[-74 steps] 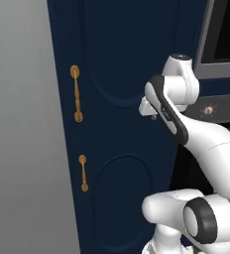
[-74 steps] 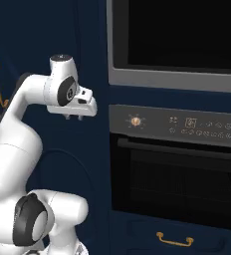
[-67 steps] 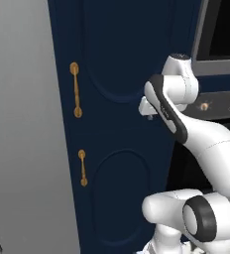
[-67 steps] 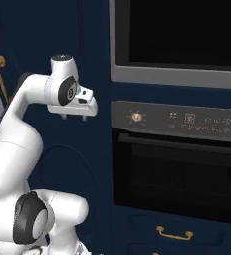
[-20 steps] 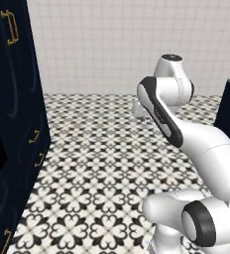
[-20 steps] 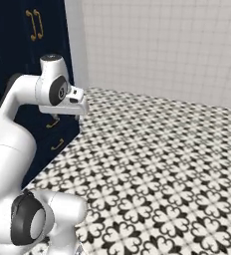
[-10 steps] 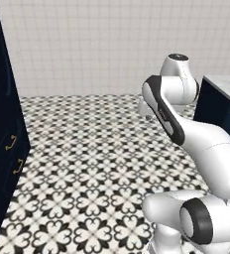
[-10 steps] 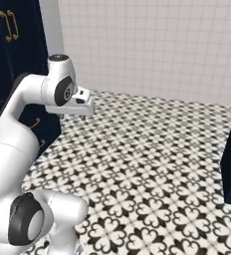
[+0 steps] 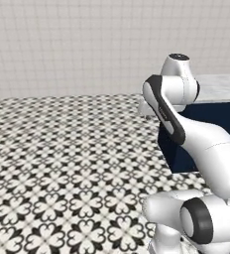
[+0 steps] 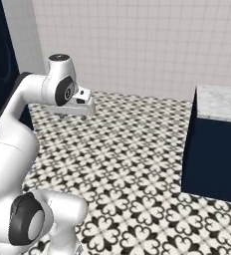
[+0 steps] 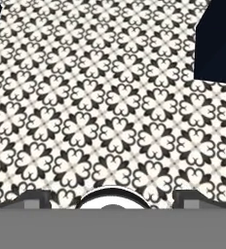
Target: Navigate to the stand mixer.
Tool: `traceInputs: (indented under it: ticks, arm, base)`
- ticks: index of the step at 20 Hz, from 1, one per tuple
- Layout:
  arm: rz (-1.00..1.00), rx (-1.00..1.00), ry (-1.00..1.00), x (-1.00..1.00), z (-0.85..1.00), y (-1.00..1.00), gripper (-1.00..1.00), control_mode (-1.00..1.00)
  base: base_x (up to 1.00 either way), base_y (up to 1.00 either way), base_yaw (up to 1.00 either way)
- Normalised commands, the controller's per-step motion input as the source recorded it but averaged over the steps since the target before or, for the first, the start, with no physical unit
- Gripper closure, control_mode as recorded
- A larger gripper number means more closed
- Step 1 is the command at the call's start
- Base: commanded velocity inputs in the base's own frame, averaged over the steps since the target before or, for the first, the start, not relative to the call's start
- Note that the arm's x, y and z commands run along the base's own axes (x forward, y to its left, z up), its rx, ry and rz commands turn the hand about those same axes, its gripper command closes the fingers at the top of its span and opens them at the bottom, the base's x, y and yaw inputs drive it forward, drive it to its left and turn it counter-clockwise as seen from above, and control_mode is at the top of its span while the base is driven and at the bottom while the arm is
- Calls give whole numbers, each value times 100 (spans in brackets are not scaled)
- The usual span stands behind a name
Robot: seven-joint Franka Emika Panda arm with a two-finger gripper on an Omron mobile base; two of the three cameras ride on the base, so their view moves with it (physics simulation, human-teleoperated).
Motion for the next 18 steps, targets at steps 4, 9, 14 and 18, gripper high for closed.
traceInputs:
  ticks: [4, 9, 14, 18]
  arm:
    - [0, 0, 0, 0, 0, 0, -100, 100]
    - [0, 0, 0, 0, 0, 0, -100, 100]
    - [0, 0, 0, 0, 0, 0, -100, 100]
    - [0, 0, 0, 0, 0, 0, -100, 100]
  base:
    - [-5, -100, -8]
    - [-1, -100, -2]
    - [0, -100, 0]
    - [0, -100, -1]
